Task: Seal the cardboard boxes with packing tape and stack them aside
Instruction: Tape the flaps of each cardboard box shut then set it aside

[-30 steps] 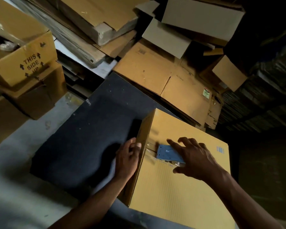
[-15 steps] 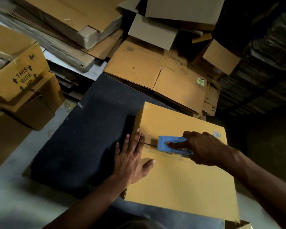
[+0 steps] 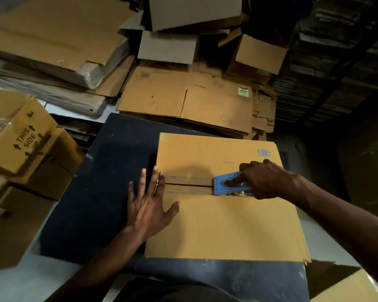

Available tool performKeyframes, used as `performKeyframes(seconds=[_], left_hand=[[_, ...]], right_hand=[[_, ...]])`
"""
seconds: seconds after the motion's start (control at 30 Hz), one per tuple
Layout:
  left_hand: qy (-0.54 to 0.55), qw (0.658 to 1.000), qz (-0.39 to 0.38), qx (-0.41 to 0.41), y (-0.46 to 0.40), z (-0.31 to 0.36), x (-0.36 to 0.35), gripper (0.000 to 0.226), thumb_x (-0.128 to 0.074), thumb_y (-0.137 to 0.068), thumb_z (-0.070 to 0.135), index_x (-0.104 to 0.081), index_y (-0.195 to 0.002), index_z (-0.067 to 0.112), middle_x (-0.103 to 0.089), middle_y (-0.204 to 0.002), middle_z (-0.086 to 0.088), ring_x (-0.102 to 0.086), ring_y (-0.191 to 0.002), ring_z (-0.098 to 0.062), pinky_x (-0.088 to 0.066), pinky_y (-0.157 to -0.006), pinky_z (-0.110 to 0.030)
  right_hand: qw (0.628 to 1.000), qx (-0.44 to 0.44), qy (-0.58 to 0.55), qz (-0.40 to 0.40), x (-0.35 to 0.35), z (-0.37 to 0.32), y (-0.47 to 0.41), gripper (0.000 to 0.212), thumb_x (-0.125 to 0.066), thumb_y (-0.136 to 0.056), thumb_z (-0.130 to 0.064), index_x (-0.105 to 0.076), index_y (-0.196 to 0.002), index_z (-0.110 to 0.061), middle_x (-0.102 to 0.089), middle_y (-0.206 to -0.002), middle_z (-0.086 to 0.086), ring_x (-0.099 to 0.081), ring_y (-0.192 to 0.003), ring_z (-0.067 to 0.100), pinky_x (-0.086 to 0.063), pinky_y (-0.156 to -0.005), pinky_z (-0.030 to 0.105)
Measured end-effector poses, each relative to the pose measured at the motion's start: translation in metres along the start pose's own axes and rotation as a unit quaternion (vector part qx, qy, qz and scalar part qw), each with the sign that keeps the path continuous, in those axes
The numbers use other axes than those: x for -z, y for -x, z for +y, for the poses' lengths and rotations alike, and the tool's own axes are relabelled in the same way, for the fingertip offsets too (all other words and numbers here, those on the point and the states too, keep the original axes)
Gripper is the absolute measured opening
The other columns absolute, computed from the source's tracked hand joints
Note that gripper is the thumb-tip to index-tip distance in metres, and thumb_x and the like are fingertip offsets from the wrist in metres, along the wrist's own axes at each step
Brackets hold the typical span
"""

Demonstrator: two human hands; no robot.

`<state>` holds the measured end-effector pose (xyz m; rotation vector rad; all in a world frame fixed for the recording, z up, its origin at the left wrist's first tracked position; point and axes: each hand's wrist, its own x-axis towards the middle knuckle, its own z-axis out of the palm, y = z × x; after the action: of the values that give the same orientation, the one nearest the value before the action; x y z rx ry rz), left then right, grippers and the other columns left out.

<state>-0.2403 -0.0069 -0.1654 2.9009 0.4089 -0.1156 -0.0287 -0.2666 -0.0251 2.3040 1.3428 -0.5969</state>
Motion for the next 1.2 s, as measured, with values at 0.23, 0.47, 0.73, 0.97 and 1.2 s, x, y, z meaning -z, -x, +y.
performKeyframes(seconds=[0.23,0.47,0.73,0.97,1.2], left_hand=[[-0.053,0.992,-0.067,-0.096,-0.023,0.035,0.016,0.121,-0.009,-0.084,0.096,0.007,-0.163,0.006,0.026,-0.168,-0.013,0.025,-0.156,-0.028,0.009,-0.126,-0.057],[-0.065,0.980,-0.133,-0.131,-0.025,0.106,0.002,0.120,-0.009,-0.083,0.096,0.019,-0.160,0.009,0.030,-0.165,-0.011,0.027,-0.155,-0.025,0.013,-0.125,-0.055],[-0.081,0.983,-0.076,-0.149,-0.006,0.025,0.010,0.103,-0.017,-0.094,0.086,0.011,-0.164,0.017,0.020,-0.171,0.001,0.019,-0.157,-0.013,0.006,-0.129,-0.041],[-0.098,0.979,-0.077,-0.164,0.004,0.001,0.018,0.102,-0.016,-0.093,0.087,0.012,-0.164,0.020,0.022,-0.170,0.005,0.020,-0.156,-0.009,0.008,-0.128,-0.037],[-0.072,0.981,-0.068,-0.166,0.004,0.001,0.017,0.103,-0.022,-0.093,0.088,0.005,-0.165,0.020,0.014,-0.172,0.005,0.015,-0.158,-0.008,0.005,-0.128,-0.038]], right_hand=[[0.998,0.015,-0.030,0.050,-0.010,0.003,0.004,0.064,-0.059,-0.100,-0.036,-0.030,-0.154,-0.055,-0.051,-0.124,-0.004,-0.054,-0.112,0.018,-0.044,-0.093,0.038],[0.997,0.028,-0.050,0.060,-0.023,0.001,-0.007,0.063,-0.059,-0.099,-0.027,-0.037,-0.154,-0.051,-0.040,-0.103,-0.007,-0.047,-0.091,0.012,-0.043,-0.066,0.028],[0.996,0.067,-0.034,0.043,0.008,-0.046,-0.016,0.064,-0.058,-0.099,-0.031,-0.033,-0.156,-0.048,-0.051,-0.117,0.002,-0.061,-0.099,0.025,-0.044,-0.068,0.034],[0.997,0.057,-0.041,0.008,0.027,-0.051,-0.010,0.065,-0.067,-0.091,-0.022,-0.047,-0.150,-0.041,-0.064,-0.130,-0.002,-0.064,-0.100,0.021,-0.044,-0.071,0.033],[0.997,0.012,-0.074,-0.029,-0.020,0.014,0.040,0.063,-0.070,-0.092,-0.038,-0.043,-0.148,-0.052,-0.059,-0.125,-0.014,-0.059,-0.096,0.011,-0.050,-0.072,0.030]])
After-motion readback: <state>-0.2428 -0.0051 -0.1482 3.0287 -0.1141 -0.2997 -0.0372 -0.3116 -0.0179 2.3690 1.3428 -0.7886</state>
